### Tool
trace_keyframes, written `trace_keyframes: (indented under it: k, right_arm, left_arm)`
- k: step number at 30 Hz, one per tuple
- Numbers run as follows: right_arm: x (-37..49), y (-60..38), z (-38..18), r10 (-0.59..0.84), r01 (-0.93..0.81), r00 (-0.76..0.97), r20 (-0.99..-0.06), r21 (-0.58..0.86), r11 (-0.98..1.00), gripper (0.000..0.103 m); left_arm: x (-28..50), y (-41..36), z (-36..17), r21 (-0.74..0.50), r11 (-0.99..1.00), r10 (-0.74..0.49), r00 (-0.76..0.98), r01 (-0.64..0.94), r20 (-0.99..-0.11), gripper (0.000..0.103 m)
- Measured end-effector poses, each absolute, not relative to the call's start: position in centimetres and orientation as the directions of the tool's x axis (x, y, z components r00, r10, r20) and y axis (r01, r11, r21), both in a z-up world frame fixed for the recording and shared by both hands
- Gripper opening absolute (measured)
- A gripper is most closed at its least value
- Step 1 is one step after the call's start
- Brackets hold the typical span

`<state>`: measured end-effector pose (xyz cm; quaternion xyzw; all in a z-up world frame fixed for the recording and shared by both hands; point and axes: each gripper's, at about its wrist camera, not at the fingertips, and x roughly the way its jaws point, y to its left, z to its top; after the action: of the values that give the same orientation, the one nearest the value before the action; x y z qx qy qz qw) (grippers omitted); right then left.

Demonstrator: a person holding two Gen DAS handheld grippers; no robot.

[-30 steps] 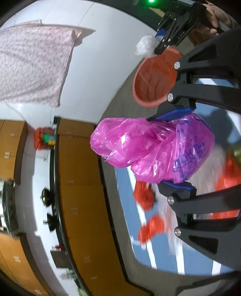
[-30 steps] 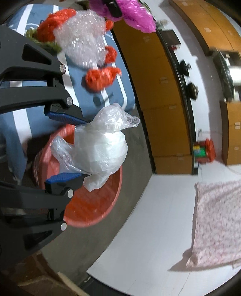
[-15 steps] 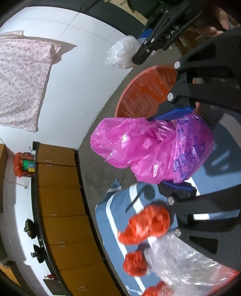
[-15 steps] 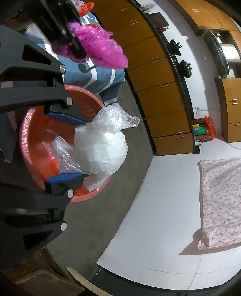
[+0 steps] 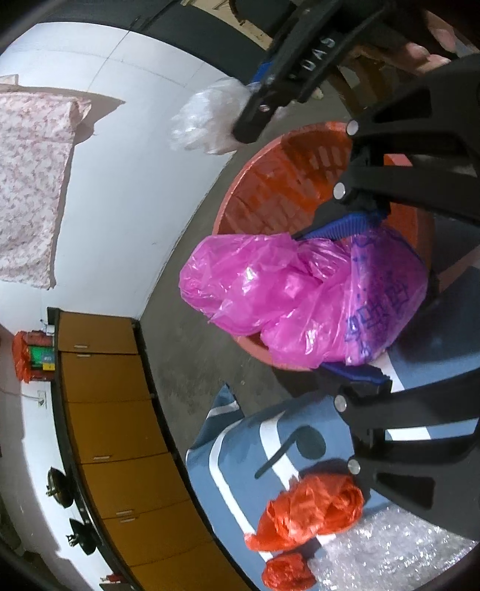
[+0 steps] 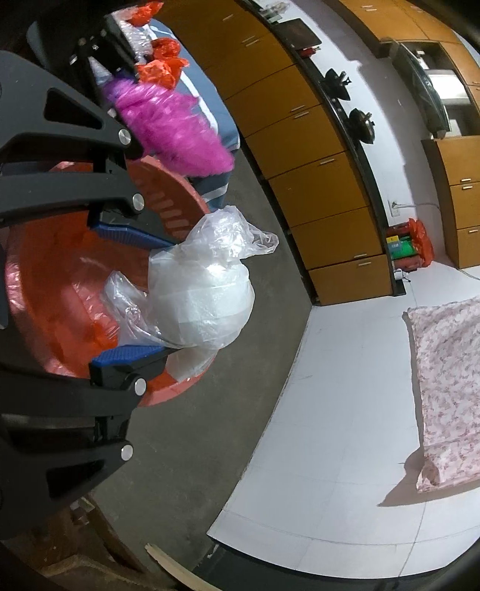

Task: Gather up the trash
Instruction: 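Carry both bags over the orange basket and open both tools, then return both tools to the table and grasp the bubble wrap with the right tool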

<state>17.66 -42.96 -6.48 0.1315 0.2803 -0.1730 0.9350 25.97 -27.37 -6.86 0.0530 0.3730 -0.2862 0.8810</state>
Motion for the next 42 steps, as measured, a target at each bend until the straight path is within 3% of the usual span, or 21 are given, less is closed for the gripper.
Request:
trace_keyframes:
  k: [4, 14, 19, 21, 25, 34, 42]
  right_arm:
    - [17.4, -43.0, -6.0, -0.218, 0.371, 0.812, -0.541, 0.191, 0.909, 0.069]
    - [16.2, -43.4, -5.1, -0.248, 0.394, 0.812, -0.529, 0.181, 0.901, 0.077]
    - [14.8, -42.7, -3.7, -0.321, 0.421, 0.813, -0.486, 0.11, 0.901, 0.096]
    - [13.9, -41.7, -3.2, -0.363, 0.436, 0.815, -0.451, 0.064, 0.898, 0.099]
    - [13.1, -40.8, -2.6, -0.39, 0.439, 0.812, -0.434, 0.014, 0.898, 0.099]
    - [11.8, -40.0, -2.6, -0.37, 0.434, 0.813, -0.448, 0.044, 0.9, 0.099]
    - [11.6, -35.3, -1.9, -0.286, 0.325, 0.853, -0.437, 0.014, 0.946, 0.099]
  left_arm:
    - [26.2, -27.7, -7.3, -0.129, 0.824, -0.472, 0.542, 0.552, -0.695, 0.067]
    - [26.1, -25.4, -6.4, -0.177, 0.853, -0.462, 0.552, 0.491, -0.694, 0.082]
    - [24.9, -22.5, -4.8, -0.179, 0.882, -0.432, 0.598, 0.435, -0.675, 0.088]
    - [24.1, -21.1, -4.0, -0.17, 0.894, -0.413, 0.619, 0.414, -0.667, 0.088]
    - [22.4, -18.2, -2.1, -0.156, 0.91, -0.39, 0.667, 0.384, -0.635, 0.09]
    - [19.4, -10.1, 1.2, -0.136, 0.95, -0.306, 0.762, 0.28, -0.571, 0.092]
    - [16.1, -2.7, 2.2, -0.043, 0.987, -0.156, 0.844, 0.156, -0.512, 0.092]
